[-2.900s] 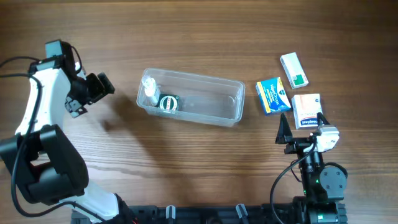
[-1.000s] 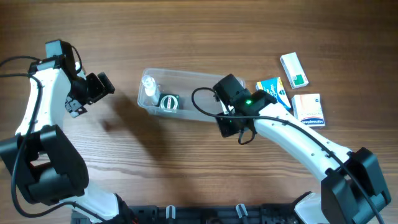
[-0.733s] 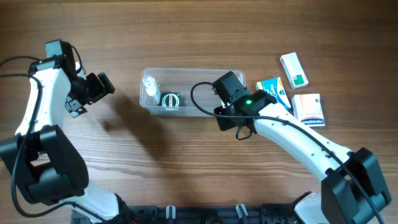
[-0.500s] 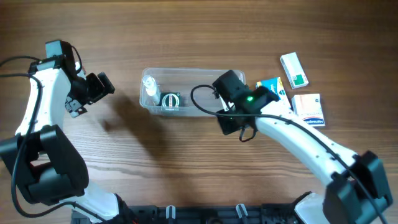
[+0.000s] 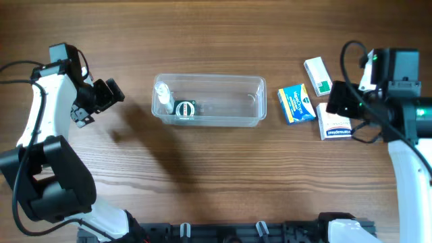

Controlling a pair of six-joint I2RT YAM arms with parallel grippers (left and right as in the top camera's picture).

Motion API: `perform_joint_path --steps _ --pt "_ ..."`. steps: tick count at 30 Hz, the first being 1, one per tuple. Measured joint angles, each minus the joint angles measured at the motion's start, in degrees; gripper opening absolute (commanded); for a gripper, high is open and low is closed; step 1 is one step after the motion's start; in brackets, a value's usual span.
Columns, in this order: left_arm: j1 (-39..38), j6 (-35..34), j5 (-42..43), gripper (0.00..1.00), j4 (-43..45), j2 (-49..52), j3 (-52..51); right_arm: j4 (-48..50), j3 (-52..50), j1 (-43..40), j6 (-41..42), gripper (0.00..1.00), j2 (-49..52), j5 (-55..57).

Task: Pack container
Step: 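Grasp blue VapoDrops box with right gripper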

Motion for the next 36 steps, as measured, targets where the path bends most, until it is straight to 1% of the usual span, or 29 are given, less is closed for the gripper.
perform_joint_path --steps 2,4,6,10,13,17,22,23,26,31,36 --pt "0.0 0.0 0.0 1.00 0.0 0.0 0.0 0.7 0.0 -0.7 -1.7 0.93 1.9 -1.5" --pt "0.0 0.0 0.0 1.00 0.0 0.0 0.0 1.0 0.0 -0.7 -4.1 0.98 5.0 -3.7" --pt "0.0 0.0 0.0 1.00 0.0 0.0 0.0 1.4 0.0 -0.7 -5.9 1.00 8.2 -5.6" --pt "0.0 0.0 0.0 1.00 0.0 0.0 0.0 3.6 0.0 -0.7 -9.4 1.00 15.3 -9.6" --pt "0.0 0.0 0.0 1.00 0.0 0.0 0.0 6.4 0.0 -0.7 -11.6 0.95 20.1 -12.6" --pt "0.0 0.0 0.0 1.00 0.0 0.0 0.0 9.5 0.0 -0.4 -13.3 0.94 25.8 -14.5" --pt "0.0 0.0 0.0 1.00 0.0 0.0 0.0 12.0 0.0 2.7 -14.8 0.96 29.3 -14.7" --pt "0.0 0.0 0.0 1.00 0.0 0.0 0.0 12.3 0.0 3.4 -14.8 0.98 29.7 -14.5" --pt "0.0 0.0 0.0 1.00 0.0 0.0 0.0 13.9 -0.1 5.8 -15.1 1.00 31.7 -11.8" --pt "0.0 0.0 0.0 1.00 0.0 0.0 0.0 16.7 -1.8 6.3 -14.3 1.00 33.0 -8.6" --pt "0.0 0.0 0.0 1.00 0.0 0.0 0.0 23.5 -7.0 6.3 -14.3 1.00 33.0 -8.0"
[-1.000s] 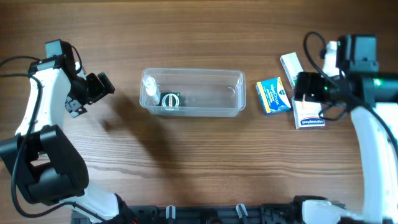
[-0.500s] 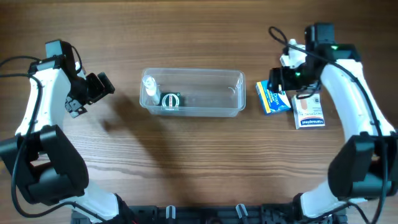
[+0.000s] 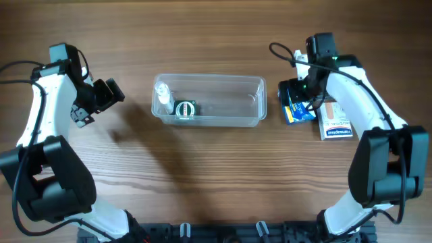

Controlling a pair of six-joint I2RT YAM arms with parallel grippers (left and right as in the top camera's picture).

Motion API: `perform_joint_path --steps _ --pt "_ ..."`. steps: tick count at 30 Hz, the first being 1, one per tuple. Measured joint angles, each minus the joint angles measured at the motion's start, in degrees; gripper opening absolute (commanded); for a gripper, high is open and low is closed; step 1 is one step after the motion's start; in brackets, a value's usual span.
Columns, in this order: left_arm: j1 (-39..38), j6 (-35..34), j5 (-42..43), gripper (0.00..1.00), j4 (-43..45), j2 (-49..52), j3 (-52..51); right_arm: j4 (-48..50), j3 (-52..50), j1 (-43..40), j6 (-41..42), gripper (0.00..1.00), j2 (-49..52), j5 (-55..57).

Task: Pack container
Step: 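Grasp blue VapoDrops box with right gripper, then carry VapoDrops box with right gripper into container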

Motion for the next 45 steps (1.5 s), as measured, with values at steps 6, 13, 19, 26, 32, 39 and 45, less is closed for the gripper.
perform_joint_path --steps 6,13,19,26,32,39,45 --pt "0.0 0.0 0.0 1.00 0.0 0.0 0.0 7.0 -5.0 0.0 0.0 1.00 0.1 0.9" --pt "0.0 0.0 0.0 1.00 0.0 0.0 0.0 14.2 -9.8 0.0 -1.0 1.00 0.1 1.6" --pt "0.0 0.0 0.0 1.00 0.0 0.0 0.0 18.6 -13.6 0.0 -1.1 1.00 0.1 1.7" --pt "0.0 0.0 0.0 1.00 0.0 0.0 0.0 19.6 -14.5 0.0 -1.0 0.88 0.1 1.8" --pt "0.0 0.0 0.0 1.00 0.0 0.0 0.0 19.8 -14.5 0.0 -0.4 0.76 0.1 1.9" --pt "0.0 0.0 0.0 1.00 0.0 0.0 0.0 12.1 -10.4 0.0 1.8 0.76 0.1 1.9" --pt "0.0 0.0 0.0 1.00 0.0 0.0 0.0 -2.0 -0.4 0.1 6.3 0.75 -2.6 1.9"
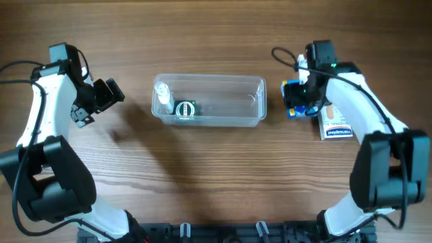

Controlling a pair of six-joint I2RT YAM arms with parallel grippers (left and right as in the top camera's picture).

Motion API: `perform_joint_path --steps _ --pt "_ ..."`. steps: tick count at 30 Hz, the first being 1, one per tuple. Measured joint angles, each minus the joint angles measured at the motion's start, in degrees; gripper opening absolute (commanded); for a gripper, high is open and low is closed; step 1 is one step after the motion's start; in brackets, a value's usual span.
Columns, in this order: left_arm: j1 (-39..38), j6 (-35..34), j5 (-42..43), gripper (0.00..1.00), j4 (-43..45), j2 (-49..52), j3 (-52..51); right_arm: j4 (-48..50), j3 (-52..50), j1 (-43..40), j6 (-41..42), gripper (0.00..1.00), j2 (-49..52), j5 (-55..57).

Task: Pack container
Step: 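Carry VapoDrops box with right gripper into container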

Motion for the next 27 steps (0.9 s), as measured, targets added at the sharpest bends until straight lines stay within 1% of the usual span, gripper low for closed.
perform_joint_path --steps 1,4,7,9,12,13,17,21,27 --pt "0.0 0.0 0.0 1.00 0.0 0.0 0.0 -3.4 2.4 0.2 1.2 0.75 -1.0 0.0" --pt "0.0 0.0 0.0 1.00 0.0 0.0 0.0 -8.7 7.8 1.7 4.3 0.75 -3.8 -0.6" --pt "0.0 0.0 0.0 1.00 0.0 0.0 0.0 -12.2 12.9 5.1 8.0 0.75 -6.6 -2.5" --pt "0.0 0.0 0.0 1.00 0.0 0.0 0.0 -12.4 14.7 8.8 11.0 0.75 -8.2 -3.9" --pt "0.0 0.0 0.0 1.00 0.0 0.0 0.0 -12.1 14.8 12.8 14.0 0.75 -8.7 -4.7" --pt "0.0 0.0 0.0 1.00 0.0 0.0 0.0 -11.8 14.8 15.2 16.1 0.75 -8.6 -5.0" --pt "0.0 0.0 0.0 1.00 0.0 0.0 0.0 -9.0 14.8 21.1 21.6 0.76 -8.0 -4.7" --pt "0.0 0.0 0.0 1.00 0.0 0.0 0.0 -7.8 14.8 24.4 25.1 0.76 -4.9 -3.4" --pt "0.0 0.0 0.0 1.00 0.0 0.0 0.0 -7.6 14.8 24.6 28.8 0.76 -0.5 -0.8"
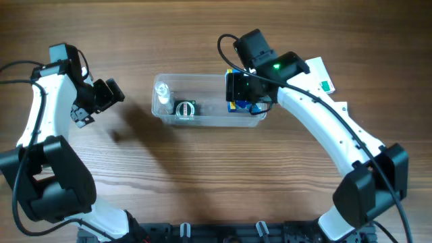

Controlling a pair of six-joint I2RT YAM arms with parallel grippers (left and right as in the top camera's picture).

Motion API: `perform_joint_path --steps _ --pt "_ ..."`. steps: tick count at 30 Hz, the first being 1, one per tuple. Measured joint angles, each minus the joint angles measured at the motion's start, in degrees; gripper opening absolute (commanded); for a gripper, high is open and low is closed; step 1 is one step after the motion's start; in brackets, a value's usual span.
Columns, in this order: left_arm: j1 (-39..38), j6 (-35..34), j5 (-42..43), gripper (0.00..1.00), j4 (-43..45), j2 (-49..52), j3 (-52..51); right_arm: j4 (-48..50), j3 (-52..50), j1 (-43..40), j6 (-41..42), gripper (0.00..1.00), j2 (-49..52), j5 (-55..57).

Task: Pack container
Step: 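Carry VapoDrops box with right gripper into container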

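Observation:
A clear plastic container (pixel 209 116) lies in the middle of the table. Inside its left end stand a small clear bottle (pixel 162 93) and a round dark item with a green rim (pixel 185 108). My right gripper (pixel 244 101) hangs over the container's right end, shut on the blue and yellow box (pixel 247 104), which sits within the container's outline. My left gripper (pixel 111 91) is off to the left of the container, holding nothing; its fingers look parted.
A white box with a green corner (pixel 318 73) lies right of the container, partly under my right arm. Another white box (pixel 339 108) peeks out beside the arm further right.
My right gripper, then shut on the blue and yellow box at the table's right, is now over the container's right end with the box. The left arm has not moved.
My right gripper first was back at the far right, with three boxes lying on the table. Then it was over the blue and yellow box, then shut on it with the box tilted up. Now the box is over the container's right end.

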Motion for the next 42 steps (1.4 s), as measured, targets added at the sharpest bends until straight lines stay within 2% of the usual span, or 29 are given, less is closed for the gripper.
perform_joint_path --steps 21,23,26,32,35,38,40,42 --pt "0.0 0.0 0.0 1.00 0.0 0.0 0.0 1.5 0.0 0.0 1.7 0.77 9.1 4.9" --pt "0.0 0.0 0.0 1.00 0.0 0.0 0.0 1.5 0.0 0.0 1.7 0.83 9.1 5.1" --pt "0.0 0.0 0.0 1.00 0.0 0.0 0.0 1.5 0.0 0.0 1.1 0.99 9.1 5.3" --pt "0.0 0.0 0.0 1.00 0.0 0.0 0.0 1.5 0.0 0.0 0.5 0.99 9.1 5.3" --pt "0.0 0.0 0.0 1.00 0.0 0.0 0.0 1.5 0.0 0.0 0.2 0.93 9.1 5.3" --pt "0.0 0.0 0.0 1.00 0.0 0.0 0.0 1.5 0.0 0.0 -0.6 0.84 9.1 4.8" --pt "0.0 0.0 0.0 1.00 0.0 0.0 0.0 1.4 0.3 0.0 -0.9 0.65 9.1 4.1" --pt "0.0 0.0 0.0 1.00 0.0 0.0 0.0 1.6 1.0 0.0 -1.4 0.37 9.1 2.5"
